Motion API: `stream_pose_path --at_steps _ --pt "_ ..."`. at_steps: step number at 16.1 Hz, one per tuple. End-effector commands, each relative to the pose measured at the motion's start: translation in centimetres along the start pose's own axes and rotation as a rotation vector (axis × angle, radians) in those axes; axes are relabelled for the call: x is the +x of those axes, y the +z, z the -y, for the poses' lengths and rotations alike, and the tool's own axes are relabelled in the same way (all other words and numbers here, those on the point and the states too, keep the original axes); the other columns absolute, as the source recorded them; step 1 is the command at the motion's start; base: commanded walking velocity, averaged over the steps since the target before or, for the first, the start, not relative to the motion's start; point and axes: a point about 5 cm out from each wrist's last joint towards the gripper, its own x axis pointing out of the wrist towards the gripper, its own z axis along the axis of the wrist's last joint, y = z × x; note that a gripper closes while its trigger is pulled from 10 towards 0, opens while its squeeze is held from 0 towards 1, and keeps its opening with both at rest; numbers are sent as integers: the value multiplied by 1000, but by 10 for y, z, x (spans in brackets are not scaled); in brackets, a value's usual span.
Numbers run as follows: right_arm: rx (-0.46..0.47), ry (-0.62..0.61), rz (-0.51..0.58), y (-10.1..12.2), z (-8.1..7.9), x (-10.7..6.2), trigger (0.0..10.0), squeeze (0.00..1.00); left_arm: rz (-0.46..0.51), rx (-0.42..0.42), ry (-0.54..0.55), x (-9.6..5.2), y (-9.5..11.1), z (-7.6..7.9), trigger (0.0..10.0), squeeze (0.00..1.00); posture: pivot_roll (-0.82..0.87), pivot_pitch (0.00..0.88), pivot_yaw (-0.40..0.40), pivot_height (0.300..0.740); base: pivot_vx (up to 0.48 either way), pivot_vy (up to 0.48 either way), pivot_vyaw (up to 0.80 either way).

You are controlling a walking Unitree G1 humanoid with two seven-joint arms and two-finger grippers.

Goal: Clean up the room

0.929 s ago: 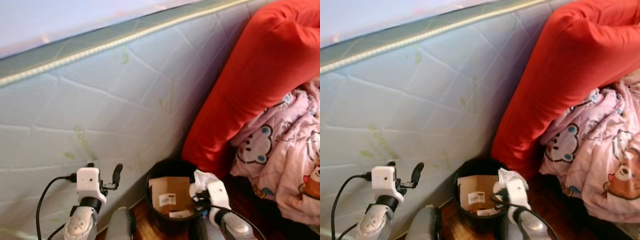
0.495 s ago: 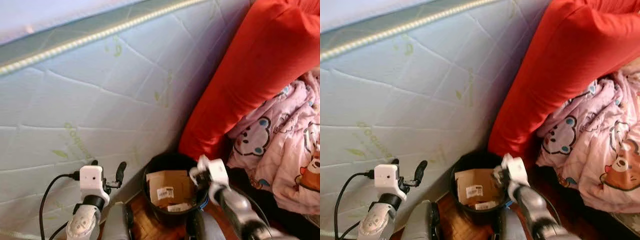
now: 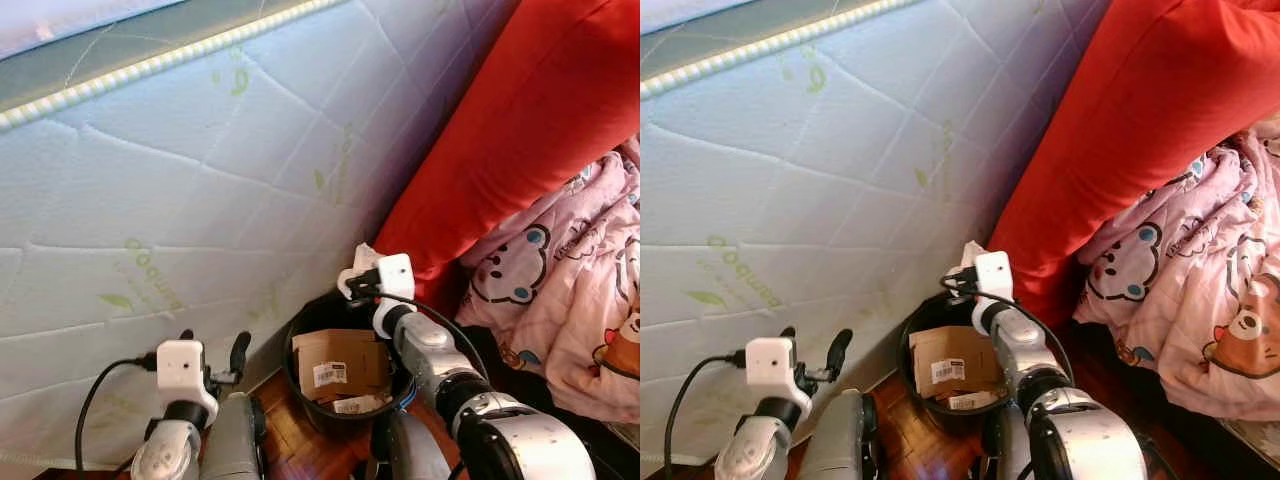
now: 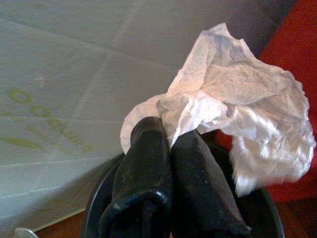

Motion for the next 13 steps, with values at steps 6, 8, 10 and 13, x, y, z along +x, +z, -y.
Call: stream_pose_path --at_steps 6,8,10,13 --pt "16 -73 -109 -34 11 -13 10000 298 -27 -3 -5 -8 -2 3 10000 0 125 245 -76 616 0 0 0" --pt "25 -70 -116 -37 11 -14 10000 953 -30 -3 -5 -9 -3 3 10000 0 123 247 -76 616 0 0 0" --pt "28 -60 -135 -42 9 -15 10000 1000 -38 -2 -7 -9 -3 3 10000 0 124 249 -75 616 0 0 0" --pt "34 -52 -142 -43 9 -15 10000 1000 -42 -1 -7 -9 -3 3 10000 0 125 256 -73 616 0 0 0"
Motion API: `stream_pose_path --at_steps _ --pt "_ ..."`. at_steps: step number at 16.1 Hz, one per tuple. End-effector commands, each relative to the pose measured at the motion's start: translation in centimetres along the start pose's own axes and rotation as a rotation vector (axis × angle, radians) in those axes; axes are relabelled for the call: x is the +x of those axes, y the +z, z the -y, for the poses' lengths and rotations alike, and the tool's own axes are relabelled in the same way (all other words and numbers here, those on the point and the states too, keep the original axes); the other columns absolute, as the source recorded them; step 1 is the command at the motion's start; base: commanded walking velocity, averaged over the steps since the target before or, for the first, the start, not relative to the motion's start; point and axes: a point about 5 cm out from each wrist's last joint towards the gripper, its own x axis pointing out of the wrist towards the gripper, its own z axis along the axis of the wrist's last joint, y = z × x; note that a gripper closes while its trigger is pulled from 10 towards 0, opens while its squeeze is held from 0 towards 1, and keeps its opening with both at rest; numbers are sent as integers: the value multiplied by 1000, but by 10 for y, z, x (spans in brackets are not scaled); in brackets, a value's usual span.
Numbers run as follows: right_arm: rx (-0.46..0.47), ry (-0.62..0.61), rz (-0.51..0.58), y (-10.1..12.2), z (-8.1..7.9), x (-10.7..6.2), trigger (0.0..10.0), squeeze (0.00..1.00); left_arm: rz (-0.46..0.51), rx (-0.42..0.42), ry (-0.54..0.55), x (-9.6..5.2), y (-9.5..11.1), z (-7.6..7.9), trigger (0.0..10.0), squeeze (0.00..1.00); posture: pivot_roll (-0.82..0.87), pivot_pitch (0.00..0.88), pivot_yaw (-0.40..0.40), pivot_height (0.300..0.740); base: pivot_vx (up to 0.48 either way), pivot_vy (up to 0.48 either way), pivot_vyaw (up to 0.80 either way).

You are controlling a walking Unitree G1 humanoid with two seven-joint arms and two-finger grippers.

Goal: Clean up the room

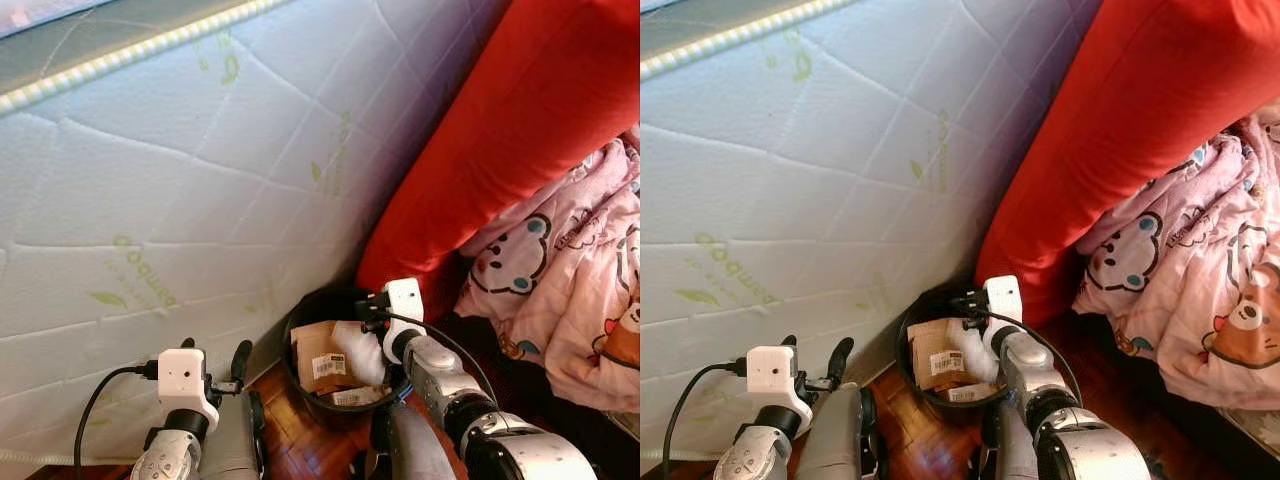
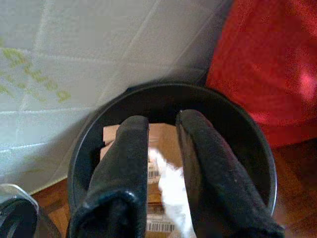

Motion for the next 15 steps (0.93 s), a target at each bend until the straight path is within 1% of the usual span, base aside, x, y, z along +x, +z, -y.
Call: stream_pose_path --at_steps 1,2,3,4,5,7,10,11,12,15 --pt "9 -2 -26 -8 1 -2 10000 1000 -15 0 2 -3 -1 0 10000 0 124 257 -73 616 0 0 0" --pt "3 -9 -32 -9 2 -2 10000 1000 -16 0 2 -3 -1 0 10000 0 123 257 -72 616 0 0 0" --pt "-8 -40 -41 -11 7 -4 10000 0 -17 -1 2 -2 -1 0 10000 0 122 254 -72 616 0 0 0" --pt "10 -71 -25 -12 12 -6 10000 0 -20 -1 2 -1 -2 0 10000 0 123 251 -73 616 0 0 0" --pt "46 -103 6 -12 19 -8 10000 0 -21 -2 5 0 -3 0 10000 0 122 247 -72 616 0 0 0" --pt "68 -126 37 -20 26 -14 10000 0 -21 -10 6 4 -3 -1 10000 0 110 236 -68 616 0 0 0" --pt "79 -145 22 -37 30 -22 10000 0 -14 -28 -3 8 -3 1 10000 0 103 224 -65 616 0 0 0" --pt "87 -158 8 -47 32 -27 10000 0 -7 -40 1 11 -2 0 10000 0 97 213 -64 616 0 0 0" --pt "98 -169 4 -52 34 -30 10000 0 -3 -37 -2 15 -1 0 10000 0 96 201 -61 616 0 0 0" --pt "116 -202 -5 -59 39 -34 10000 0 3 -38 -16 21 1 2 10000 0 93 182 -54 616 0 0 0"
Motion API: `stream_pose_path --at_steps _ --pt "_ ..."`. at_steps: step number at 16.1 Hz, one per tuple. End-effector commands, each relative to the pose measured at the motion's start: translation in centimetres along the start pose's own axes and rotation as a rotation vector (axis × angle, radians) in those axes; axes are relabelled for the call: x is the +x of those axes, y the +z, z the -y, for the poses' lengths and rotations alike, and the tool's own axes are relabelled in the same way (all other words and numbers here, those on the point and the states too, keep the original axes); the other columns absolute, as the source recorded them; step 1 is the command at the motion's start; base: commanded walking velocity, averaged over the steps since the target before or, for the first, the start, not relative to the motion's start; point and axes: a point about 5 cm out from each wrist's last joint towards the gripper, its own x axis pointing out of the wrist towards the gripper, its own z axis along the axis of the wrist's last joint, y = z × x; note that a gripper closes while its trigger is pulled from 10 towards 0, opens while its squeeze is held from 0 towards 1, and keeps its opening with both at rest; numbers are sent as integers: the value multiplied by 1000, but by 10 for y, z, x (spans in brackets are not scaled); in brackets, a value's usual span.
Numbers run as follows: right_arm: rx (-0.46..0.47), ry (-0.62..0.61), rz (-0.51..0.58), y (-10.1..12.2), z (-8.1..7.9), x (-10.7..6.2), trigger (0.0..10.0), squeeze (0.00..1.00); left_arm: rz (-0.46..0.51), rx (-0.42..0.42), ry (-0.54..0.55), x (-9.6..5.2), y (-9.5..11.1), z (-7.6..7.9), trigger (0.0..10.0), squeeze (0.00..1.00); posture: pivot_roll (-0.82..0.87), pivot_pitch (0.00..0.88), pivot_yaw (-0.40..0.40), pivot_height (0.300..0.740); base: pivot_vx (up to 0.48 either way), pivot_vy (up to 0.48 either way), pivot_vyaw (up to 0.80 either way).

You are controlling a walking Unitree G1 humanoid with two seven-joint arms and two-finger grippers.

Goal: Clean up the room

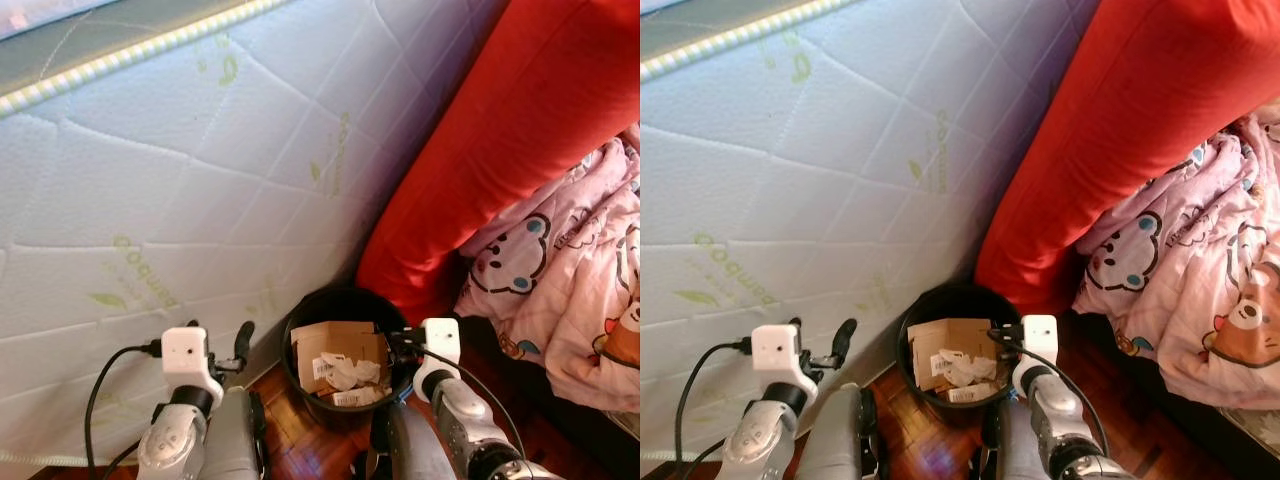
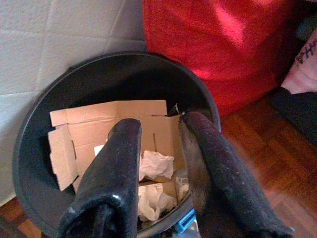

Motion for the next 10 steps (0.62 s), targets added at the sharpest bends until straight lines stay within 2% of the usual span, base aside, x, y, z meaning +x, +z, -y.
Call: stream_pose_path --at_steps 1,7,10 --pt "15 -25 -12 -7 6 -4 10000 0 -32 -4 -6 -2 -8 1 10000 0 90 176 -51 616 0 0 0" --pt "2 -14 -14 -5 4 -3 10000 0 -21 -12 -16 9 -7 1 10000 0 87 154 -53 616 0 0 0" --pt "2 -16 -20 -8 5 -4 10000 0 -18 -16 -16 10 -7 1 10000 0 87 144 -55 616 -264 0 0"
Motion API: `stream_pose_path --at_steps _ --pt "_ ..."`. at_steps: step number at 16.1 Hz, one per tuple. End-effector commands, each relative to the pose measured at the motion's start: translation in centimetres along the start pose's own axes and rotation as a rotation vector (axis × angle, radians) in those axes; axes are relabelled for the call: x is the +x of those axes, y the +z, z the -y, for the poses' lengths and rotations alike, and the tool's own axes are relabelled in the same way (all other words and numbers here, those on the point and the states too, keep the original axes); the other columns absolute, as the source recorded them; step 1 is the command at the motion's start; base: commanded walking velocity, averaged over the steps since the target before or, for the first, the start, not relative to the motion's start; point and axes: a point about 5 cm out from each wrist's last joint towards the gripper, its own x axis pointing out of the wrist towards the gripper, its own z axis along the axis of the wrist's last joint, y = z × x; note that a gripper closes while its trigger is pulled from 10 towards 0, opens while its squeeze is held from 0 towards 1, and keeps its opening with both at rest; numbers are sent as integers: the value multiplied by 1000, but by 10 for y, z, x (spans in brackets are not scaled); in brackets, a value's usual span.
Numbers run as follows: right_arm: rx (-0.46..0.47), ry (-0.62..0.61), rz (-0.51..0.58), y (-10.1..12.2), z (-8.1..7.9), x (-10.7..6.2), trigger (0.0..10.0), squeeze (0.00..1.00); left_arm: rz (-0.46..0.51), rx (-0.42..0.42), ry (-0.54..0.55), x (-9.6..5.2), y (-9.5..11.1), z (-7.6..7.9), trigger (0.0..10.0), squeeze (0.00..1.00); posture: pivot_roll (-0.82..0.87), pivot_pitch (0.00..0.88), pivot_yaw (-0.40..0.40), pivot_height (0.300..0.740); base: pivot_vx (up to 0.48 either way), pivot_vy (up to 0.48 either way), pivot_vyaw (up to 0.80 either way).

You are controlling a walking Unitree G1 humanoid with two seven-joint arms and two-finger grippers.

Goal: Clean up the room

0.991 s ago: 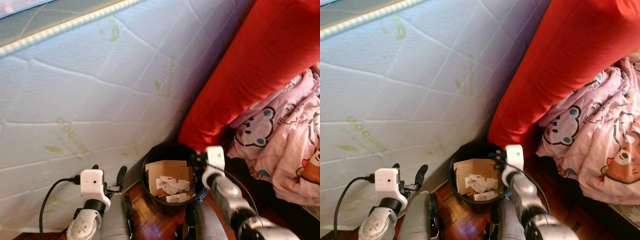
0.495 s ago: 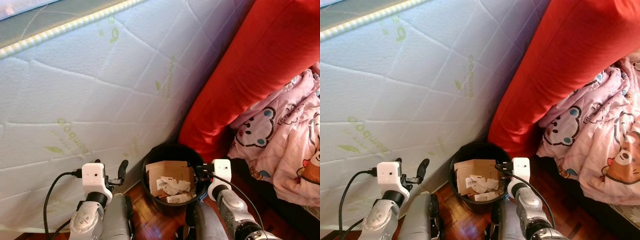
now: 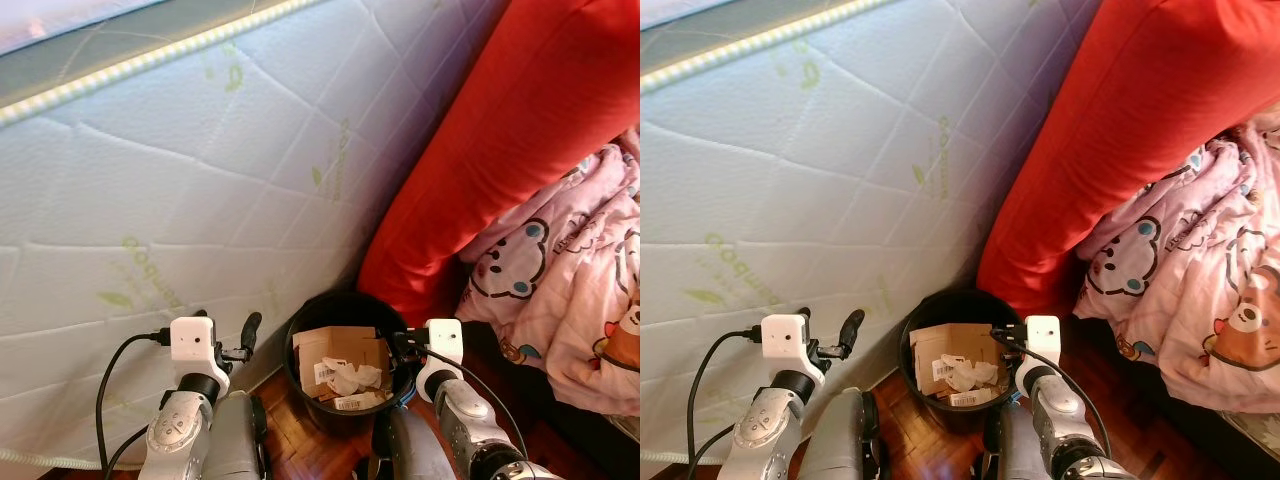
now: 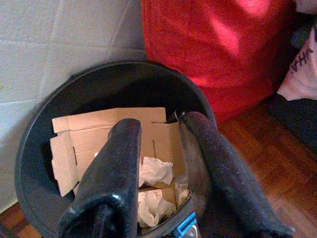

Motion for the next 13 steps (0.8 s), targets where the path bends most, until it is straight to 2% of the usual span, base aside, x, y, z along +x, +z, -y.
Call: stream_pose_path --at_steps 1,11,13 --pt "1 -11 -25 -9 4 -4 10000 0 -21 -8 9 -3 -7 -2 10000 0 87 140 -56 616 -300 0 0" --pt "10 -29 -59 -22 7 -9 10000 0 -15 -9 -1 -1 -9 0 10000 0 83 126 -57 616 -294 0 0" --pt "17 -31 -65 -24 7 -10 10000 0 -22 -2 3 -1 -10 -2 10000 0 86 127 -57 616 0 0 0"
